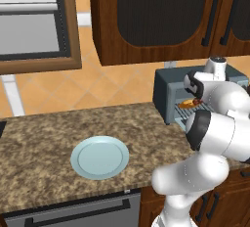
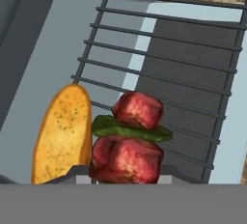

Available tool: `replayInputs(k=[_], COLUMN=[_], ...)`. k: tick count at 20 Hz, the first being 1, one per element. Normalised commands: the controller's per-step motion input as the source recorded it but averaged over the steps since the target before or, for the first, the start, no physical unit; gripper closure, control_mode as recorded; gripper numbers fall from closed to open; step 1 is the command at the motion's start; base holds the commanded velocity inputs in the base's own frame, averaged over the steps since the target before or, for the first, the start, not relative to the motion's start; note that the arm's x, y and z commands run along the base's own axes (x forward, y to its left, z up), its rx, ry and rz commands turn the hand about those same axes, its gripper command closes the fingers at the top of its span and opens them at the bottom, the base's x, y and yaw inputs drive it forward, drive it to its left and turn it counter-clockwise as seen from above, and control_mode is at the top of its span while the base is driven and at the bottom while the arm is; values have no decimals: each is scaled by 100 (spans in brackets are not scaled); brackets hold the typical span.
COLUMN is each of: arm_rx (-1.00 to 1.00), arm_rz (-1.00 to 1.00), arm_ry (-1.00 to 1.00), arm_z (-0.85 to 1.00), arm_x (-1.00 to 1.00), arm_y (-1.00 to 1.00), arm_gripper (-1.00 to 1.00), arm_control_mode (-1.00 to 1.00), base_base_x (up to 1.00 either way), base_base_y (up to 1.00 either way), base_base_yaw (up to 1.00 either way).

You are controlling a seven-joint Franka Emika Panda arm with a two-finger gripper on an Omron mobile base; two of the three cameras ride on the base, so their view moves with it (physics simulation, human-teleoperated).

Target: Pick up the kebab skewer and baguette bread, and place them inside the toaster oven. Close the toaster oven door and start by setting the timer.

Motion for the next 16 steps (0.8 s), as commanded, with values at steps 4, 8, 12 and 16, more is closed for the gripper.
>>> replayInputs(k=[4,8,12,16], arm_rx=[0,0,0,-3], arm_rz=[0,0,0,3], arm_ry=[4,0,0,-5], arm_z=[0,0,0,8], arm_x=[8,0,0,-37], arm_y=[0,0,0,-36], arm_gripper=[-100,-100,-100,-100], arm_control_mode=[-100,-100,-100,-100], base_base_x=[0,0,0,0], base_base_y=[0,0,0,0], base_base_yaw=[0,0,0,0])
